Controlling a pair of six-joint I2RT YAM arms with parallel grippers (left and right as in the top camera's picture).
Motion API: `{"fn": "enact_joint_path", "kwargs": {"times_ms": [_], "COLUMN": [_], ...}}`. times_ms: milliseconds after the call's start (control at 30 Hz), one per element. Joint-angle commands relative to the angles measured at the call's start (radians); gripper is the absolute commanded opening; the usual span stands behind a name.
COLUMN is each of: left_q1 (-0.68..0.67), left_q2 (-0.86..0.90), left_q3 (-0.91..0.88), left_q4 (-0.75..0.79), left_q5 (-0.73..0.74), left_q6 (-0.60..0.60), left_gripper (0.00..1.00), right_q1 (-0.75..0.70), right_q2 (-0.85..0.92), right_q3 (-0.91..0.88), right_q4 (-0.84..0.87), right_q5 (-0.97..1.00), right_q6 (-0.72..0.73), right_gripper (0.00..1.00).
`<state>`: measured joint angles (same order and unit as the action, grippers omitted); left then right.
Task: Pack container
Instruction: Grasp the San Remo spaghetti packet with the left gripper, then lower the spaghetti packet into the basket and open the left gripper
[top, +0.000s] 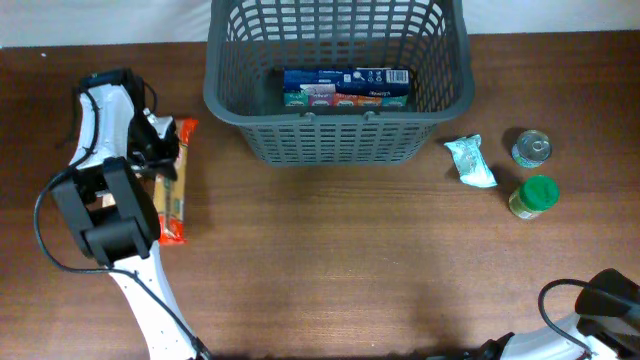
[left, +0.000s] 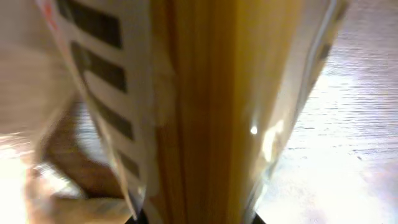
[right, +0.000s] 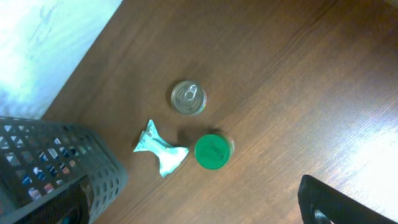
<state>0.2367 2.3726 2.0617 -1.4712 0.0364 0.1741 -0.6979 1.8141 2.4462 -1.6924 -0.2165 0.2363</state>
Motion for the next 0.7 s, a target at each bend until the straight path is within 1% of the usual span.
{"fn": "enact_joint_path", "kwargs": {"times_ms": [0,100,167,233,300,367,467,533,667], "left_q1": [0.0,-0.001,-0.006,-0.016,-0.04,-0.083,-0.174,-0.259,-0.429], "left_q2": [-0.028,-0.028,-0.032,-0.039,-0.05,-0.13,-0.205,-0.231,-0.228], "left_q3": [0.284,0.563,0.746,0.925,1.087,1.063,1.065,1.065,1.052], "left_q4": [-0.076,-0.162,-0.183,-0.175,-0.139,-0.014,0.119,0.202,0.299], "left_q5": [-0.01,-0.01,-0.01,-0.008,0.01,0.043,0.066,0.065,0.065], "left_q6": [-0.001,-0.001,-0.001,0.008,0.072,0.184,0.337,0.459,0.694], "left_gripper": [0.02,0.02,0.02,0.02,0.02,0.02,0.02,0.02,0.02], "right_q1": [-0.003,-0.003,-0.003,-0.003,-0.003,-0.003,-0.003,-0.003,-0.003], "right_q2": [-0.005,-0.005,-0.005,-0.005,-0.005,-0.005,-0.005,-0.005,-0.005], "right_q3": [-0.002,-0.002,-0.002,-0.002,-0.002,-0.002,-0.002,-0.002,-0.002], "right_q4": [-0.006,-0.006,-0.006,-0.006,-0.006,-0.006,-0.006,-0.006,-0.006], "right_q5": [-0.01,-0.013,-0.013,-0.013,-0.013,-0.013,-0.013,-0.013,-0.013], "right_q6": [0.004,0.004,0.005,0.004,0.004,0.004,0.004,0.004,0.004], "right_gripper": [0.99,0.99,0.99,0.99,0.99,0.99,0.99,0.99,0.99]}}
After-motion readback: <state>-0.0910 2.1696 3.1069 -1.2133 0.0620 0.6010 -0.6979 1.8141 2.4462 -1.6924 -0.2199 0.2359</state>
